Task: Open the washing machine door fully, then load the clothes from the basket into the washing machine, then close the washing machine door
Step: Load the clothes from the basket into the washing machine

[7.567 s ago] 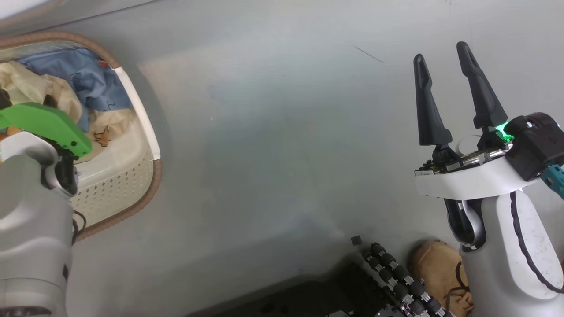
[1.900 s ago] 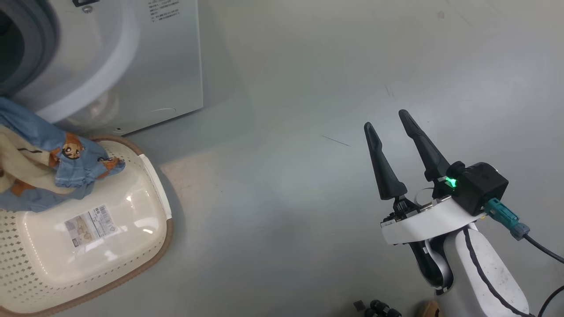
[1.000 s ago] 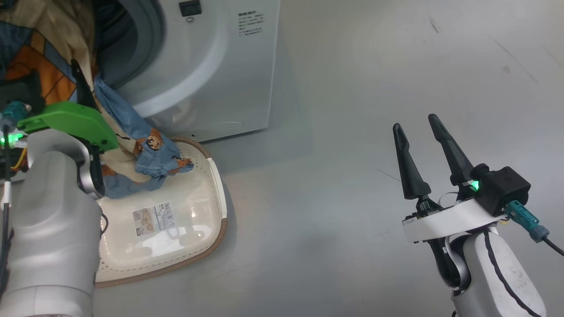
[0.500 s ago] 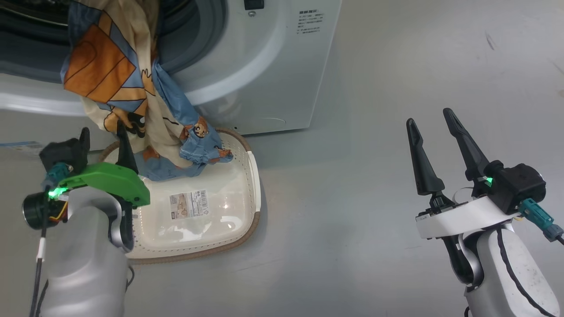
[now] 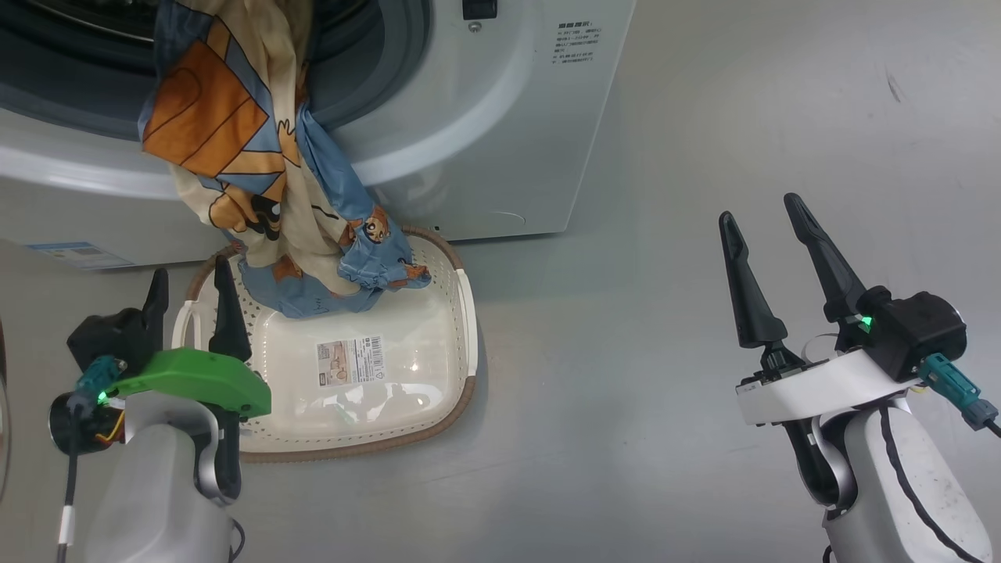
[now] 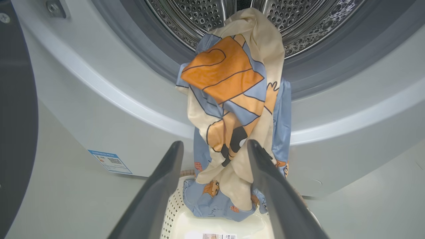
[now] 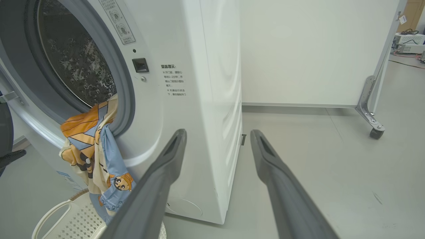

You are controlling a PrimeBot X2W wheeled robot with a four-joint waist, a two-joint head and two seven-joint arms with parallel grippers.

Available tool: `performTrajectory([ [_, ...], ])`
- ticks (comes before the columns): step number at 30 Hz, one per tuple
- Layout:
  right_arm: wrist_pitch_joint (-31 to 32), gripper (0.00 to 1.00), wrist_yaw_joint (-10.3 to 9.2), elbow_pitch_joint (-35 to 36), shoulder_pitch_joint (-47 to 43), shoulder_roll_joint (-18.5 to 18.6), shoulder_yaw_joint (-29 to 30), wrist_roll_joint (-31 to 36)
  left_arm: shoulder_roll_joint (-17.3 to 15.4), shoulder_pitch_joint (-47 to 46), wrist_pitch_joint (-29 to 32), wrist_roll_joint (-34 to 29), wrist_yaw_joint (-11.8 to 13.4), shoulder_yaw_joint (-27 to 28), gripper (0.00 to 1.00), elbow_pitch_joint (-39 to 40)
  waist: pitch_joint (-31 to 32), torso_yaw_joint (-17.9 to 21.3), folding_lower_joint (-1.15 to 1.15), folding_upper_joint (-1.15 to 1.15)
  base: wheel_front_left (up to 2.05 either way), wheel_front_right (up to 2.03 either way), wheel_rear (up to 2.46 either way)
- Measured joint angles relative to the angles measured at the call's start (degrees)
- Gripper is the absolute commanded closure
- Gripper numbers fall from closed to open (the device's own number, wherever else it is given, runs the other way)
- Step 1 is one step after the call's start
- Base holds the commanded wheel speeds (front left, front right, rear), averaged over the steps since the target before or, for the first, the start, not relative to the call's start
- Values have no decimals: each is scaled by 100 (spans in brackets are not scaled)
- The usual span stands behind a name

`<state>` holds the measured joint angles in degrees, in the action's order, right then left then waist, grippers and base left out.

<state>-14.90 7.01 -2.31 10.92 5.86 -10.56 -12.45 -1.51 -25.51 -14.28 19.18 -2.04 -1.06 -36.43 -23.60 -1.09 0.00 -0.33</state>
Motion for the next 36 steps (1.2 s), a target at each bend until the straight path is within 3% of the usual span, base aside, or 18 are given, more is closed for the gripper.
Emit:
performTrajectory([
  [22, 0, 0, 0, -269, -230, -19, 311, 0, 1, 956, -1, 146, 79, -265, 0, 1380, -170, -28, 0, 0, 0, 0, 0],
  [36, 0, 0, 0, -304, -185, -75, 146, 0, -1, 960, -15, 525, 54, -339, 0, 1113, -448, 228, 0, 0, 0, 0, 0],
])
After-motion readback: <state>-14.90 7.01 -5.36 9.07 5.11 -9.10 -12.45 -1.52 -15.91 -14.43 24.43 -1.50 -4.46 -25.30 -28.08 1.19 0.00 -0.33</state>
